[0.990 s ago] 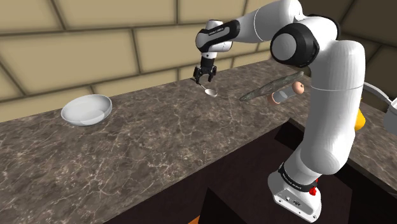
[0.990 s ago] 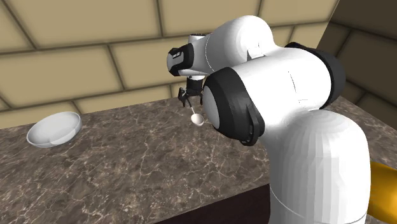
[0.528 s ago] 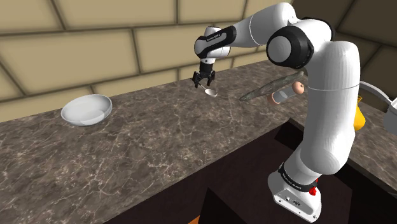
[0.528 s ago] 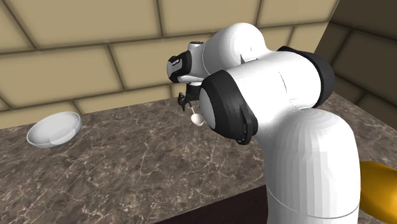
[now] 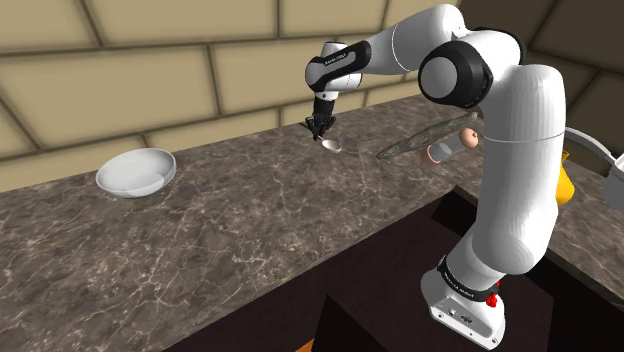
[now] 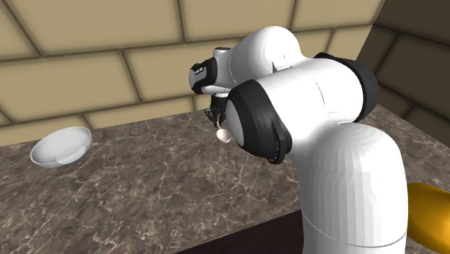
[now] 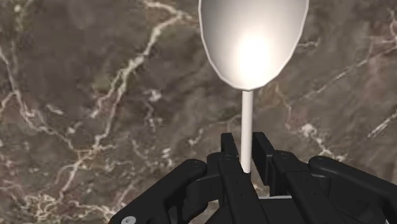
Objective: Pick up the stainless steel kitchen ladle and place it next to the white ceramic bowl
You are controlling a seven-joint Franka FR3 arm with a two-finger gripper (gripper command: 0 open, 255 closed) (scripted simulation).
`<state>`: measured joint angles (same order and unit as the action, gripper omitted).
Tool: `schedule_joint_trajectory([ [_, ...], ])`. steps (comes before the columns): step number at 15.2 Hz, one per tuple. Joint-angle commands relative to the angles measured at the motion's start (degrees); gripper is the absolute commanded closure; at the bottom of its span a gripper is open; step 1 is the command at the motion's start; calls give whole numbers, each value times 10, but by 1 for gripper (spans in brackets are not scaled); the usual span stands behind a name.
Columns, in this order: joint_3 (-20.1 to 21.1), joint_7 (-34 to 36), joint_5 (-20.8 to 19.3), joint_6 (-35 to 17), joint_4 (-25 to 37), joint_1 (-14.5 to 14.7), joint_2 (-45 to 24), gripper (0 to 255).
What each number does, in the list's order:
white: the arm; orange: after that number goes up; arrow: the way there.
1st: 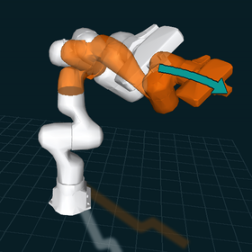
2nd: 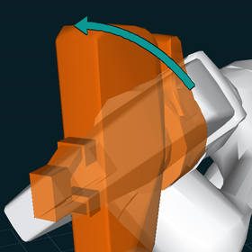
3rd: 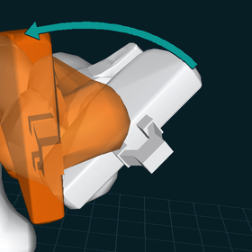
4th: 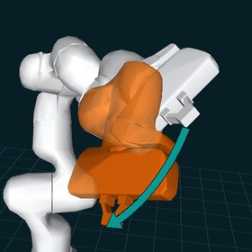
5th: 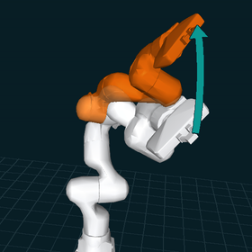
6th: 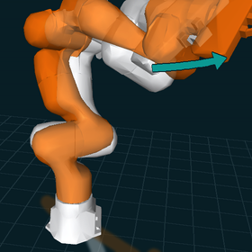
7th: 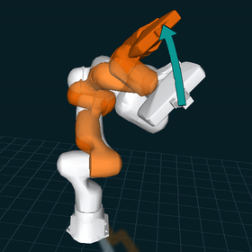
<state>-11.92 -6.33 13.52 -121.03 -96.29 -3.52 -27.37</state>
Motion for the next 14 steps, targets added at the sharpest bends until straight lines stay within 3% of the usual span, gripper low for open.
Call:
schedule_joint_trajectory([
  [1,0,0,0,0,0,0,0,255],
  [7,0,0,0,0,0,0,0,255],
  [14,-4,9,-9,43,21,2,23,255],
])
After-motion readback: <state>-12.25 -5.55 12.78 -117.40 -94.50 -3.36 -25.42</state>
